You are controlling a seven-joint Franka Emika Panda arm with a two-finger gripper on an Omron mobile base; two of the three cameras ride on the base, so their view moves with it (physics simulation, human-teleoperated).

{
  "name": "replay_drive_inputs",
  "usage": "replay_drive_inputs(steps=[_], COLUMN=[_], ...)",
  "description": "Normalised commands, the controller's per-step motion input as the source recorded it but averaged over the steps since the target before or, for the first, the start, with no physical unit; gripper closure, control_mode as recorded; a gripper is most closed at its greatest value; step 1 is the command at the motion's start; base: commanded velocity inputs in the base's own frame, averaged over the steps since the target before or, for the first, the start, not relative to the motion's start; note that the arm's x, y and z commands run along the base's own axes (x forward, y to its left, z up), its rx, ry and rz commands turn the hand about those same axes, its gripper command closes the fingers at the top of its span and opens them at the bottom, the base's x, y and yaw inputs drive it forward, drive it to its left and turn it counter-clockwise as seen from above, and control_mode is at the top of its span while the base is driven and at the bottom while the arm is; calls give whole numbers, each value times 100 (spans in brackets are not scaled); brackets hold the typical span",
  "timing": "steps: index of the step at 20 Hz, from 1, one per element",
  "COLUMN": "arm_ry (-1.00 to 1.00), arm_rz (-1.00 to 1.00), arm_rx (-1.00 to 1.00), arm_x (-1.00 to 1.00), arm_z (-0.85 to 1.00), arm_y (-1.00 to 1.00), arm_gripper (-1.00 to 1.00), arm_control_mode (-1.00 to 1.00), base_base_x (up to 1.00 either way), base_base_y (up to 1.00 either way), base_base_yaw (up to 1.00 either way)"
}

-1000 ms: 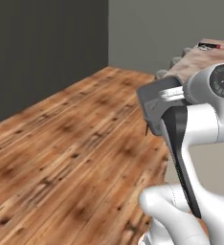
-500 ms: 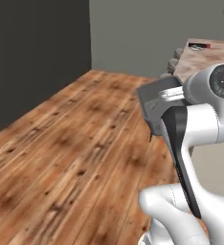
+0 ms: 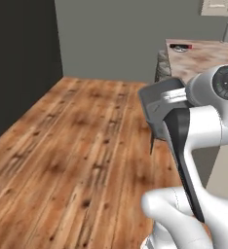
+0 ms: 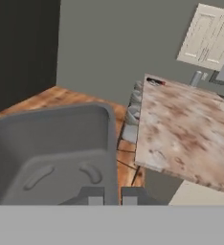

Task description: Retrieve the tupperware and aluminum foil from the cabinet and place them on the dining counter near the plate with fishs to prepare for storing leftovers.

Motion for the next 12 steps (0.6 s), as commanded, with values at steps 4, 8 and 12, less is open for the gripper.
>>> replay_drive_inputs(steps=[4,8,12], arm_ry=[0,0,0], arm_rz=[0,0,0], arm_rx=[0,0,0], arm_x=[0,0,0], arm_z=[0,0,0], arm_y=[0,0,0], arm_gripper=[100,100,100], arm_control_mode=[100,100,100], base_base_x=[100,100,100], base_base_y=[59,54,48], base_base_yaw=[-41,-42,-43])
